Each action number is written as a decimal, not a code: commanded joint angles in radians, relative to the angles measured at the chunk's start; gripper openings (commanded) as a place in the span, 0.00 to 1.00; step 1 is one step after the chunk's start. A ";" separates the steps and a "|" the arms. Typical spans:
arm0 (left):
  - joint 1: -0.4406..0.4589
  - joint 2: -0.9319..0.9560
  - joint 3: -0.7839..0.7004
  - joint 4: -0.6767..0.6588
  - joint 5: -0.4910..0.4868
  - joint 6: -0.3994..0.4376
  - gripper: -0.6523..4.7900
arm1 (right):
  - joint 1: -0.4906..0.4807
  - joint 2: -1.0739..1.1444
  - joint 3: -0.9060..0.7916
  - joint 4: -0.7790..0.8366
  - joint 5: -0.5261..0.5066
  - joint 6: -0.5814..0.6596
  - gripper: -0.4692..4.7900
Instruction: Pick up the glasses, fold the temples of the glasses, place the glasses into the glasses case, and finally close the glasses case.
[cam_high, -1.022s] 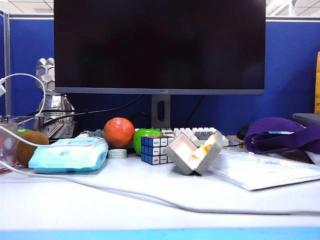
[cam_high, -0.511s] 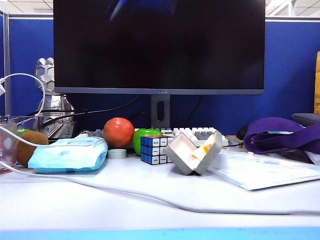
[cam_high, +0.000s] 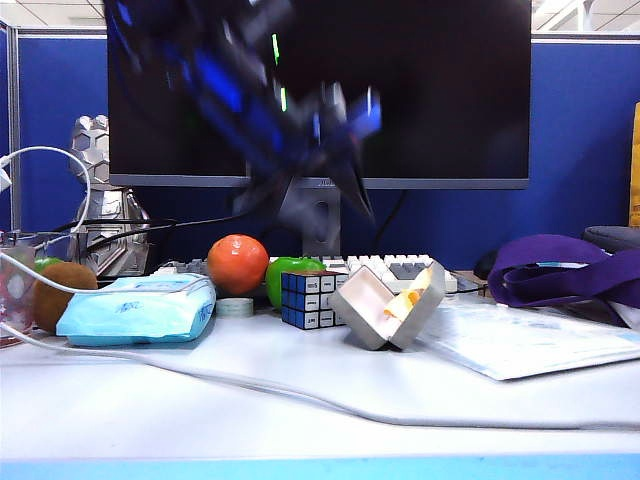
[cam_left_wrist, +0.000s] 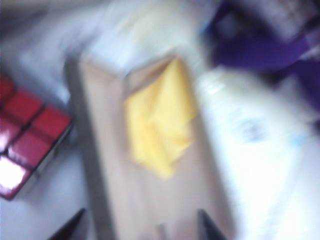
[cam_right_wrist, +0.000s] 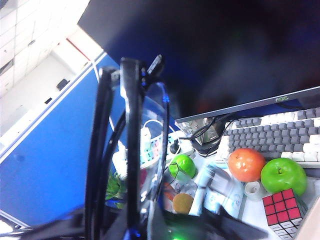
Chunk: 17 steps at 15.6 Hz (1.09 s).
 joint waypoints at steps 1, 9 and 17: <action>-0.002 0.084 0.002 -0.009 -0.024 -0.031 0.57 | 0.000 -0.005 0.007 0.003 -0.004 -0.006 0.08; -0.040 0.165 0.002 0.089 -0.026 -0.037 0.11 | 0.000 -0.016 0.007 0.000 -0.004 -0.006 0.08; -0.005 -0.041 0.003 0.002 0.142 -0.045 0.11 | 0.000 -0.020 0.007 -0.002 -0.003 -0.006 0.08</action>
